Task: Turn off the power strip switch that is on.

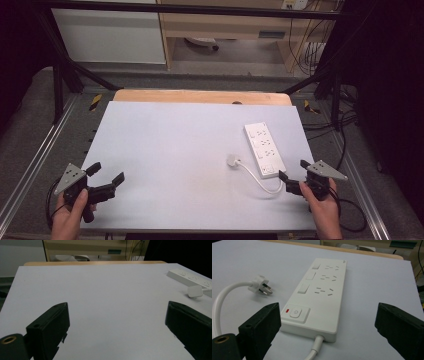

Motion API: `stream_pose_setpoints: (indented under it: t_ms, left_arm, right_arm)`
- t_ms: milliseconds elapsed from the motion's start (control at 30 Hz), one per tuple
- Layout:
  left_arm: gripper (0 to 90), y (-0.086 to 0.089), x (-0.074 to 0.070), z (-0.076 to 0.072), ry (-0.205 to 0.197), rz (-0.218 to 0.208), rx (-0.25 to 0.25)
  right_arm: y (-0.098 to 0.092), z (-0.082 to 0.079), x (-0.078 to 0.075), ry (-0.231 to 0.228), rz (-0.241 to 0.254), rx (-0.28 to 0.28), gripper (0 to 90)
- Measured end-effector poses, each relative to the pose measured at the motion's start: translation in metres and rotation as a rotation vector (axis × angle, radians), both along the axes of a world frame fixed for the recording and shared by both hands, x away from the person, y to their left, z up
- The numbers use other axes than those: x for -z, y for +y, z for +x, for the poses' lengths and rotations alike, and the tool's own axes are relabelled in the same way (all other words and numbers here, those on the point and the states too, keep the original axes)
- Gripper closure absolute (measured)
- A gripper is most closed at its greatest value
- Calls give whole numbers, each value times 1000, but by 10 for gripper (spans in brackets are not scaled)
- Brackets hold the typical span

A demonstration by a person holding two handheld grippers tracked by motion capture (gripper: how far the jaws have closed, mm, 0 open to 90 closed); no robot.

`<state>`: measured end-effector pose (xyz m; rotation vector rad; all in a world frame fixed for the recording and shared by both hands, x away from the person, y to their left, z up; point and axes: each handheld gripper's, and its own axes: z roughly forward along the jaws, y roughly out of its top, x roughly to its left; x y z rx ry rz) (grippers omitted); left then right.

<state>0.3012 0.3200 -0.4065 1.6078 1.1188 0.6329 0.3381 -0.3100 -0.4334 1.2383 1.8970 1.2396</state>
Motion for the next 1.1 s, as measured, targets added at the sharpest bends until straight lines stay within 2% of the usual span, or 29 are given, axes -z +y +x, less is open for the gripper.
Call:
stream_pose_setpoints:
  t_ms: [733,833,1100]
  left_arm:
    - [49,-3,2,2,15,5,10]
    - [49,-3,2,2,15,10,13]
    - [49,-3,2,2,15,10,14]
  right_arm:
    - [7,-2,-3,-5,23,-15,39]
    - [10,-1,-3,24,22,-21,31]
    - [13,0,-5,24,27,-39,36]
